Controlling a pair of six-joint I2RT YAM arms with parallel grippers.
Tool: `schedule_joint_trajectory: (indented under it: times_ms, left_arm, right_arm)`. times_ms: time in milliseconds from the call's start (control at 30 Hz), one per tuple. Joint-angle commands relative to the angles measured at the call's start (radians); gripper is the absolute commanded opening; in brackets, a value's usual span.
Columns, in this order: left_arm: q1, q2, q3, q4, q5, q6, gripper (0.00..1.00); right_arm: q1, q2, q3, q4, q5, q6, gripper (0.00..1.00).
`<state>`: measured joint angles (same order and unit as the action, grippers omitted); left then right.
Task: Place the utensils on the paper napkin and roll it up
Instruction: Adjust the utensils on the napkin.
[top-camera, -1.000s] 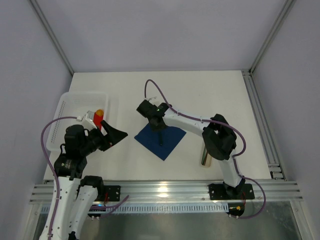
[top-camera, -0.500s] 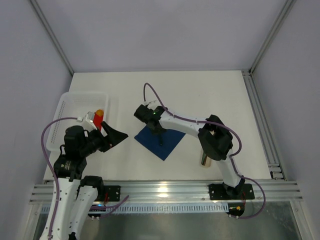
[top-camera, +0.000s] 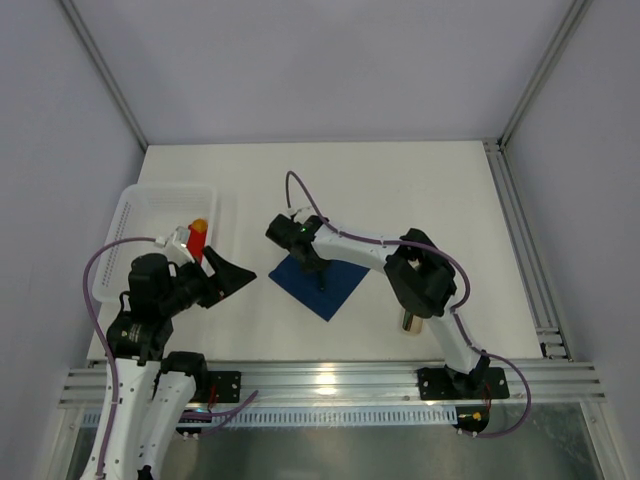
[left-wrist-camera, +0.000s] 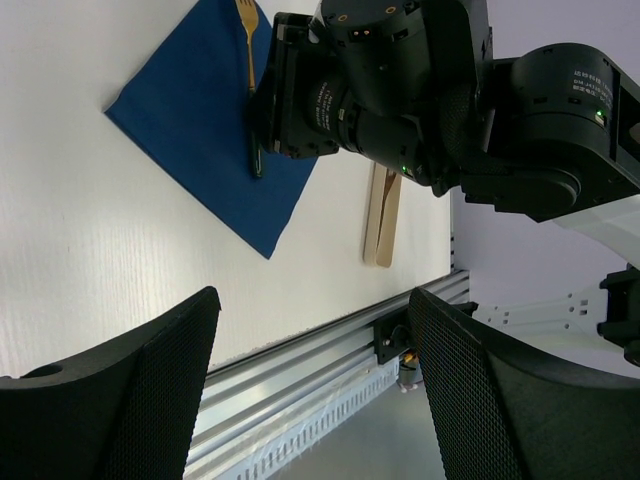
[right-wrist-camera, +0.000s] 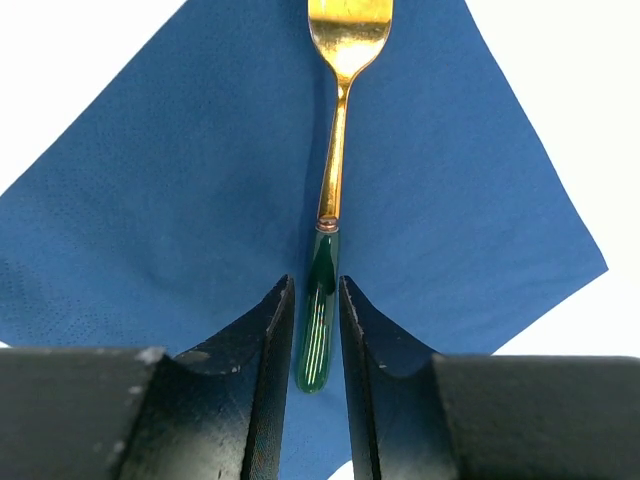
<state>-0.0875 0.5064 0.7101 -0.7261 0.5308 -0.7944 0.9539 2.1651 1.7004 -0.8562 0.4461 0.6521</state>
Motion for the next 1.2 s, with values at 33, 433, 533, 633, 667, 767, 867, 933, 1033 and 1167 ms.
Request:
schedule_joint_trajectory:
  times_ms: [33,433,533,633,667,767,867,933,1033,1167]
  left_arm:
    - [-0.003,-0.014,0.029,-0.013,0.029,0.026,0.79]
    - [-0.003,-0.009,0.031,-0.013,0.026,0.024,0.78]
    - [-0.003,-0.011,0.029,-0.016,0.026,0.024,0.79]
    - [-0.003,-0.016,0.031,-0.019,0.02,0.024,0.79]
    - [-0.003,-0.017,0.029,-0.021,0.02,0.024,0.79]
    - [-0.003,-0.016,0.028,-0.018,0.02,0.021,0.79]
    - [-0.003,-0.012,0.029,-0.016,0.02,0.02,0.79]
    - [-0.003,-0.011,0.031,-0.013,0.018,0.017,0.79]
    - [-0.003,-0.009,0.031,-0.009,0.018,0.014,0.79]
    - [-0.003,-0.008,0.029,-0.006,0.018,0.011,0.79]
  right_arm:
    - [0.005,0.013,0.044,-0.001,0.039,0.021,0.28]
    - [0.003,0.001,0.027,0.011,0.045,0.023,0.17]
    - [0.0,-0.008,0.01,0.022,0.043,0.029,0.11]
    - [0.0,-0.036,-0.014,0.048,0.04,0.031,0.07]
    - [-0.001,-0.047,-0.018,0.049,0.04,0.032,0.06]
    - [-0.003,-0.067,-0.03,0.062,0.039,0.034,0.04]
    - [-0.006,-0.094,-0.038,0.068,0.048,0.038,0.04]
    - [-0.007,-0.111,-0.039,0.063,0.049,0.038,0.04]
    - [-0.01,-0.155,-0.061,0.094,0.034,0.038,0.04]
    - [-0.03,-0.209,-0.117,0.138,-0.03,0.029,0.04]
